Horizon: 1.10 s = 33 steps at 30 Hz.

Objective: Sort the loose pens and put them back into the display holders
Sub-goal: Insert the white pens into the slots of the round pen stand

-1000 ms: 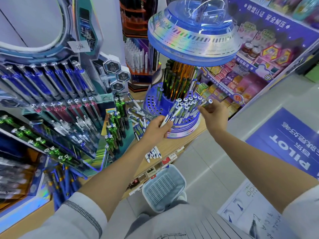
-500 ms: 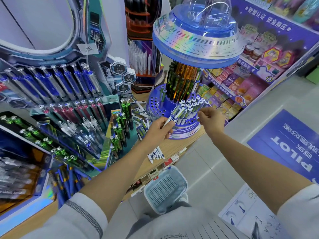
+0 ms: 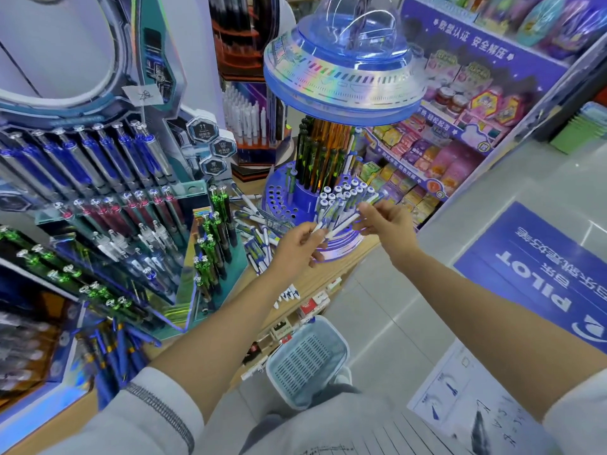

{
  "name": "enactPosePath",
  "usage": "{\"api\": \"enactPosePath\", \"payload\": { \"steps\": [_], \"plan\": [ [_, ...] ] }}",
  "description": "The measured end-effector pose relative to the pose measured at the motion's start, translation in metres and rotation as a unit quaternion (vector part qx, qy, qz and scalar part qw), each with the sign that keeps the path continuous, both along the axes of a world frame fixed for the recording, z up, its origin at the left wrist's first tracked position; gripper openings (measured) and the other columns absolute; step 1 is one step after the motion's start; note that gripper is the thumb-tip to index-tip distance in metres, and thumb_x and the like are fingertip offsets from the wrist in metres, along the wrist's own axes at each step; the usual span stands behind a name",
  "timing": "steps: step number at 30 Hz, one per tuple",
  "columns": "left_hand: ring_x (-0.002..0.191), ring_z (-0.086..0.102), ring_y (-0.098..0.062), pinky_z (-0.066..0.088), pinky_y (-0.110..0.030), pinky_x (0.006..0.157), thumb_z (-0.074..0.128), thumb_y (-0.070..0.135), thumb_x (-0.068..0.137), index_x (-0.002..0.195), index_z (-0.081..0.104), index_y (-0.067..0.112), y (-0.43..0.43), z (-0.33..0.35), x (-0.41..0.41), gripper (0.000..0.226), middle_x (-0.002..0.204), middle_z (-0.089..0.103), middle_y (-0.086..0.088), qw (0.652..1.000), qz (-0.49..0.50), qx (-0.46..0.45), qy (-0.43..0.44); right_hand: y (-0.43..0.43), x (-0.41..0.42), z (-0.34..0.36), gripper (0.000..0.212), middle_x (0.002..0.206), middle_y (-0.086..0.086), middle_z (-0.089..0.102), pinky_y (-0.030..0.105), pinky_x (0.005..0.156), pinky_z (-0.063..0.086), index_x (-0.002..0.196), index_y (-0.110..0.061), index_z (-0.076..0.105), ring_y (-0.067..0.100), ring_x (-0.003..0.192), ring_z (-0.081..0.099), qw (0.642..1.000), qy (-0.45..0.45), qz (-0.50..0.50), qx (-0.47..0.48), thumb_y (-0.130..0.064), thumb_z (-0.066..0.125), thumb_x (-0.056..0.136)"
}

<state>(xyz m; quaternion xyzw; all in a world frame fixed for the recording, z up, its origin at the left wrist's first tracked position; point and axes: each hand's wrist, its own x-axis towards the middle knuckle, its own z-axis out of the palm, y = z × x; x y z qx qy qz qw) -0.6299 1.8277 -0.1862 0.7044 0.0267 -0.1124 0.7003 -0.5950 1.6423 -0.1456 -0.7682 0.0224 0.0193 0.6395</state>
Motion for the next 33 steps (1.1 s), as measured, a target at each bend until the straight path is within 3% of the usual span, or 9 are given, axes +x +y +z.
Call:
{"api": "enactPosePath", "payload": {
  "steps": [5, 10, 14, 17, 20, 22, 25, 29, 33],
  "plan": [
    [0.058, 0.051, -0.013, 0.04, -0.02, 0.051, 0.049, 0.022, 0.1, 0.105, 0.061, 0.0, 0.011, -0.004, -0.002, 0.025, 0.078, 0.06, -0.002, 0.998, 0.047, 0.038, -0.008, -0.015, 0.013, -0.006, 0.019, 0.078, 0.013, 0.07, 0.032, 0.069, 0.056, 0.078, -0.015, 0.058, 0.026, 0.078, 0.072, 0.995, -0.028, -0.087, -0.04, -0.023, 0.063, 0.094],
    [0.045, 0.042, 0.001, 0.033, -0.014, 0.047, 0.05, 0.021, 0.099, 0.105, 0.062, -0.002, 0.014, -0.005, -0.005, 0.027, 0.065, 0.051, 0.0, 0.998, 0.035, 0.056, -0.025, 0.005, 0.016, -0.015, 0.025, 0.076, 0.005, 0.069, 0.03, 0.07, 0.053, 0.082, -0.002, 0.062, 0.017, 0.073, 0.068, 0.989, -0.018, -0.05, -0.141, -0.024, 0.062, 0.094],
    [0.041, 0.04, 0.002, 0.028, -0.01, 0.044, 0.048, 0.018, 0.1, 0.105, 0.066, 0.005, 0.018, -0.006, -0.008, 0.022, 0.066, 0.05, 0.001, 0.998, 0.026, 0.046, -0.032, 0.014, 0.021, -0.023, 0.024, 0.089, 0.01, 0.07, 0.034, 0.071, 0.048, 0.096, -0.004, 0.062, 0.023, 0.078, 0.063, 0.97, -0.012, -0.037, -0.241, -0.027, 0.066, 0.091],
    [0.041, 0.042, 0.004, 0.029, -0.007, 0.043, 0.049, 0.015, 0.1, 0.103, 0.065, 0.006, 0.019, -0.003, -0.01, 0.019, 0.066, 0.055, 0.002, 0.998, 0.019, 0.039, -0.036, 0.017, 0.021, -0.025, 0.022, 0.094, 0.006, 0.069, 0.04, 0.077, 0.055, 0.099, -0.016, 0.054, 0.024, 0.083, 0.067, 0.983, 0.011, -0.057, -0.173, -0.021, 0.072, 0.086],
    [0.043, 0.041, 0.003, 0.03, -0.01, 0.046, 0.05, 0.018, 0.1, 0.094, 0.065, 0.015, 0.02, -0.004, -0.009, 0.016, 0.075, 0.06, -0.009, 0.998, 0.007, 0.043, -0.047, 0.014, 0.019, -0.027, 0.006, 0.099, 0.004, 0.07, 0.032, 0.077, 0.052, 0.092, -0.015, 0.066, 0.017, 0.082, 0.064, 0.975, 0.035, -0.022, -0.218, -0.018, 0.069, 0.088],
    [0.043, 0.041, 0.002, 0.029, -0.01, 0.047, 0.051, 0.018, 0.099, 0.1, 0.067, 0.008, 0.018, -0.006, -0.007, 0.019, 0.061, 0.054, 0.01, 0.998, 0.009, 0.05, -0.04, 0.012, 0.015, -0.026, 0.01, 0.099, 0.006, 0.07, 0.029, 0.072, 0.054, 0.098, -0.012, 0.068, 0.015, 0.075, 0.063, 0.978, 0.045, -0.013, -0.203, -0.018, 0.067, 0.09],
    [0.045, 0.04, 0.001, 0.03, -0.013, 0.047, 0.054, 0.02, 0.098, 0.1, 0.065, 0.004, 0.011, -0.006, -0.004, 0.02, 0.05, 0.047, 0.016, 0.998, 0.014, 0.052, -0.038, 0.01, 0.007, -0.018, 0.014, 0.093, 0.014, 0.07, 0.03, 0.072, 0.059, 0.097, -0.012, 0.068, 0.018, 0.072, 0.066, 0.992, 0.042, 0.009, -0.115, -0.024, 0.066, 0.091],
    [0.063, 0.045, -0.014, 0.035, -0.031, 0.061, 0.062, 0.027, 0.093, 0.092, 0.068, 0.017, -0.004, -0.009, 0.0, 0.012, 0.067, 0.052, -0.004, 0.995, -0.005, 0.078, -0.063, 0.006, -0.007, -0.007, 0.017, 0.095, 0.016, 0.071, 0.032, 0.077, 0.055, 0.098, -0.004, 0.069, 0.022, 0.08, 0.067, 0.988, 0.076, 0.126, -0.044, -0.019, 0.067, 0.09],
    [0.069, 0.047, -0.012, 0.04, -0.032, 0.067, 0.066, 0.027, 0.09, 0.102, 0.069, 0.016, -0.017, -0.004, 0.005, 0.017, 0.077, 0.054, -0.002, 0.993, -0.001, 0.101, -0.062, 0.002, -0.009, -0.004, 0.01, 0.084, 0.012, 0.073, 0.026, 0.073, 0.056, 0.089, -0.001, 0.064, 0.018, 0.076, 0.068, 0.994, 0.057, 0.091, -0.026, -0.011, 0.065, 0.09]
  ]
}}
